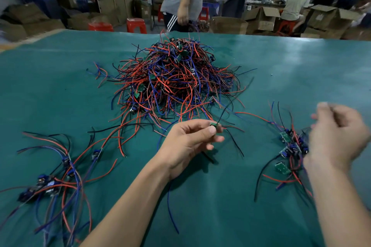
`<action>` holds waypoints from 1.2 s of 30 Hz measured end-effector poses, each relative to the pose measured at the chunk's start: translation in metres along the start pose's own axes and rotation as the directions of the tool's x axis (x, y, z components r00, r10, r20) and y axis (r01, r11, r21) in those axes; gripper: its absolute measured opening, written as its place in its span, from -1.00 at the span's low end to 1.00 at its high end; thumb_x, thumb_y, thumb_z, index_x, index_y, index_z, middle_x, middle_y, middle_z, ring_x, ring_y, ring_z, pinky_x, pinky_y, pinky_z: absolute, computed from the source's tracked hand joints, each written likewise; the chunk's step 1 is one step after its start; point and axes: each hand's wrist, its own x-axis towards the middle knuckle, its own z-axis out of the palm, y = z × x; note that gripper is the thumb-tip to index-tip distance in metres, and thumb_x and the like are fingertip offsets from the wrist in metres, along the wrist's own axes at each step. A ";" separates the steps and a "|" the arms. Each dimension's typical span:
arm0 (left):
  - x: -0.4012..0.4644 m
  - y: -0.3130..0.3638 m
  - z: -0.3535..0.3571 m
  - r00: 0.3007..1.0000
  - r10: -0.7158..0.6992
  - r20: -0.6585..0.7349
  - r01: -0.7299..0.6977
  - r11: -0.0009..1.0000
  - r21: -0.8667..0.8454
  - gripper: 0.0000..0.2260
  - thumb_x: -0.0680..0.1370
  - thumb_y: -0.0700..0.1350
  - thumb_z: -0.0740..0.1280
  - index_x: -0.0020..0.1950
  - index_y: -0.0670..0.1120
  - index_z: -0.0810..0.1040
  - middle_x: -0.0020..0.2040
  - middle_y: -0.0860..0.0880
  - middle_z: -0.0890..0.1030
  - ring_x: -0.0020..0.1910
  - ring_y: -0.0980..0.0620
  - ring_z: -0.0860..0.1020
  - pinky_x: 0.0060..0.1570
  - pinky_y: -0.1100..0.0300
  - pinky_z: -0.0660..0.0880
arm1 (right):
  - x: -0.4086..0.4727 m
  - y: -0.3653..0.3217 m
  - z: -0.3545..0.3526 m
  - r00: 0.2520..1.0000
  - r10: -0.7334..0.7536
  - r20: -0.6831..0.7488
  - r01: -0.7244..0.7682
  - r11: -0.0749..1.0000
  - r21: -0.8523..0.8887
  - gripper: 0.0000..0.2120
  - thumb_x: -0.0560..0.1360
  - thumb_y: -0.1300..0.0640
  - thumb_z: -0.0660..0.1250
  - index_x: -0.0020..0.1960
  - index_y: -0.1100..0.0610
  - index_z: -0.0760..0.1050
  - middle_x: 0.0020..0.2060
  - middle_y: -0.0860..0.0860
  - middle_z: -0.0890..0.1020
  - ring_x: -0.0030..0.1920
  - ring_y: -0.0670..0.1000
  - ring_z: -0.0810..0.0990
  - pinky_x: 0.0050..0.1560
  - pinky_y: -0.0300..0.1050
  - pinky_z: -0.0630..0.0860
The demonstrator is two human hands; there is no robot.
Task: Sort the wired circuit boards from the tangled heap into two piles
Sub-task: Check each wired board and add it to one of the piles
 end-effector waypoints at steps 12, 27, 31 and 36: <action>-0.003 -0.003 0.007 0.999 -0.033 -0.024 0.033 0.999 0.026 -0.59 0.46 -0.35 0.43 0.27 -0.23 0.42 -0.02 -0.25 0.67 -0.11 -0.15 0.69 -0.24 0.20 0.59 | -0.053 -0.026 0.010 0.655 0.030 0.755 0.185 0.962 -0.199 -0.74 0.62 0.12 0.36 -0.16 -0.12 0.72 -0.29 -0.07 0.75 -0.26 -0.08 0.74 -0.34 -0.21 0.60; 0.003 0.002 0.004 0.982 -0.085 -0.167 0.083 0.996 -0.021 -0.93 0.57 -0.32 0.30 0.00 -0.21 0.56 -0.24 -0.13 0.62 -0.35 0.04 0.57 -0.33 0.31 0.51 | -0.027 -0.044 0.126 0.393 -0.032 0.919 0.751 0.587 -0.301 -0.78 0.63 0.14 0.29 0.12 -0.03 0.69 0.06 0.08 0.73 0.14 0.20 0.63 0.21 0.03 0.54; 0.003 0.002 0.003 0.983 -0.093 -0.158 0.091 0.996 -0.019 -0.92 0.57 -0.33 0.28 0.02 -0.22 0.55 -0.25 -0.13 0.62 -0.36 0.05 0.57 -0.34 0.32 0.50 | -0.027 -0.021 0.169 0.347 0.142 0.927 0.814 0.445 -0.373 -0.77 0.53 0.16 0.38 0.15 -0.03 0.68 0.24 0.15 0.63 0.21 0.25 0.60 0.27 0.12 0.56; 0.003 0.002 0.003 0.983 -0.100 -0.152 0.099 0.995 -0.015 -0.93 0.58 -0.33 0.29 -0.04 -0.21 0.54 -0.24 -0.14 0.60 -0.37 0.06 0.57 -0.35 0.32 0.50 | -0.016 -0.004 0.166 0.391 0.151 0.908 0.780 0.469 -0.414 -0.78 0.42 0.26 0.39 0.03 0.13 0.71 0.12 0.21 0.69 0.15 0.24 0.63 0.21 0.06 0.60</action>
